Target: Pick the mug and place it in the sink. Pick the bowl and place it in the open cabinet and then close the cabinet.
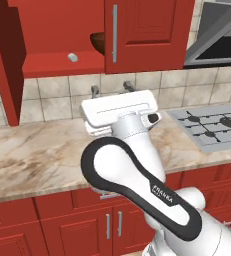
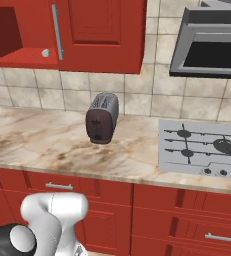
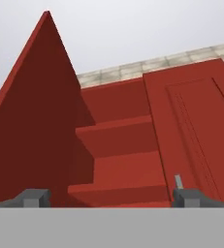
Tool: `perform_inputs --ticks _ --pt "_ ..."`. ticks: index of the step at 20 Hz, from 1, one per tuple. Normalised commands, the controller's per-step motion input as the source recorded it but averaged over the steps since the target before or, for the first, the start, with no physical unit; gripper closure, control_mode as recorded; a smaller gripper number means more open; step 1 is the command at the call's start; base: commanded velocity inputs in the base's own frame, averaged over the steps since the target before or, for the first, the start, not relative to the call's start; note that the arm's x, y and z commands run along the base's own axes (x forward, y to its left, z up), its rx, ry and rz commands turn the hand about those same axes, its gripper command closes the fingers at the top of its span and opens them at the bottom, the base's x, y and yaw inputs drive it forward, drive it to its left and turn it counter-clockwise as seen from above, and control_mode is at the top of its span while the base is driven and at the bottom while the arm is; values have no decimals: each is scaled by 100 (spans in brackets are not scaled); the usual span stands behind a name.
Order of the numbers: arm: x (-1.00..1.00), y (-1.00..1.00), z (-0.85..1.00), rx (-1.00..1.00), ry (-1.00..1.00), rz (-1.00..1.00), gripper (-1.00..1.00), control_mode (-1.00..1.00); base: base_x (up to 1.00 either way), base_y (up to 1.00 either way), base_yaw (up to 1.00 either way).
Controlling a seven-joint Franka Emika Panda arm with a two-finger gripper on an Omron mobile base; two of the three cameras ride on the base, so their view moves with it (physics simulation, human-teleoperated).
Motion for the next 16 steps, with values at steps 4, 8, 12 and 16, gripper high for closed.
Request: perform_inputs --ticks 4,8,12,16 --pt "-3 91 -1 0 1 -13 -100 -100 0 0 0" --pt "-16 74 0 0 0 -12 -100 -100 0 0 0" --pt "-57 48 0 1 0 -18 -100 -100 0 0 0" --pt "-50 48 0 2 0 -21 -100 -100 0 0 0"
